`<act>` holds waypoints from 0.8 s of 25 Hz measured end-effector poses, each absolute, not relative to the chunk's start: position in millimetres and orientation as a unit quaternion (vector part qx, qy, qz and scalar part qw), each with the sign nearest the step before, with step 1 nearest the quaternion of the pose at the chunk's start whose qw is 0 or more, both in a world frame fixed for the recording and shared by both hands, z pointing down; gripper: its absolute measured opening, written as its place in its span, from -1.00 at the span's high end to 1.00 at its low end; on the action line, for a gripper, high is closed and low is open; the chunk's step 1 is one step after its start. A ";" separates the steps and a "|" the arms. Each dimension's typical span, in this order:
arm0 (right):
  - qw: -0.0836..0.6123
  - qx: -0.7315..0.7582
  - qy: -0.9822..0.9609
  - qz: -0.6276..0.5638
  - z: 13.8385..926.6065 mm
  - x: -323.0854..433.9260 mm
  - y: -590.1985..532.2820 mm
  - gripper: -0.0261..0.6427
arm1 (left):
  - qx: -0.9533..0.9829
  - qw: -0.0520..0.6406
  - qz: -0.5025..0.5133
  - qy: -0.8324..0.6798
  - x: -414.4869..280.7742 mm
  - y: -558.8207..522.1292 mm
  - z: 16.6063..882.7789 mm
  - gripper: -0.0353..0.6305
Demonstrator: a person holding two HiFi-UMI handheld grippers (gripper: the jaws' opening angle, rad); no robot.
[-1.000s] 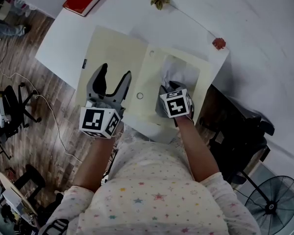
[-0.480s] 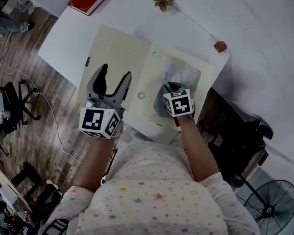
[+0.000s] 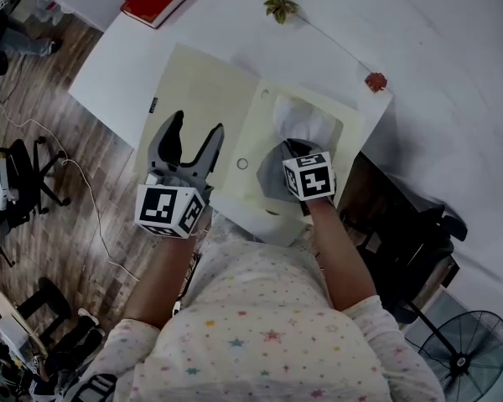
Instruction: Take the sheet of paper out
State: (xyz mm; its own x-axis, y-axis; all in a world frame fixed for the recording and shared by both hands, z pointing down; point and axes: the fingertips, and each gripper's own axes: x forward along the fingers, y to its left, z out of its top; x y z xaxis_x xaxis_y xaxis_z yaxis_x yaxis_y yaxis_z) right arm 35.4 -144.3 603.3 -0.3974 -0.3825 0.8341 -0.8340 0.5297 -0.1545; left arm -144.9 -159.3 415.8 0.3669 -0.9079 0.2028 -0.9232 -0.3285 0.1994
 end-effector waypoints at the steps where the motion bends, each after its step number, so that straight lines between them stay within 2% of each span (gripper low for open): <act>1: 0.386 0.388 -0.786 0.289 600.7 34.6 -144.8 0.82 | 0.815 0.140 0.027 -0.562 -144.8 -158.8 414.7 0.00; 20: 0.341 0.361 -0.826 0.267 558.5 16.5 -143.8 0.84 | 0.817 0.116 0.020 -0.565 -146.5 -154.1 389.6 0.01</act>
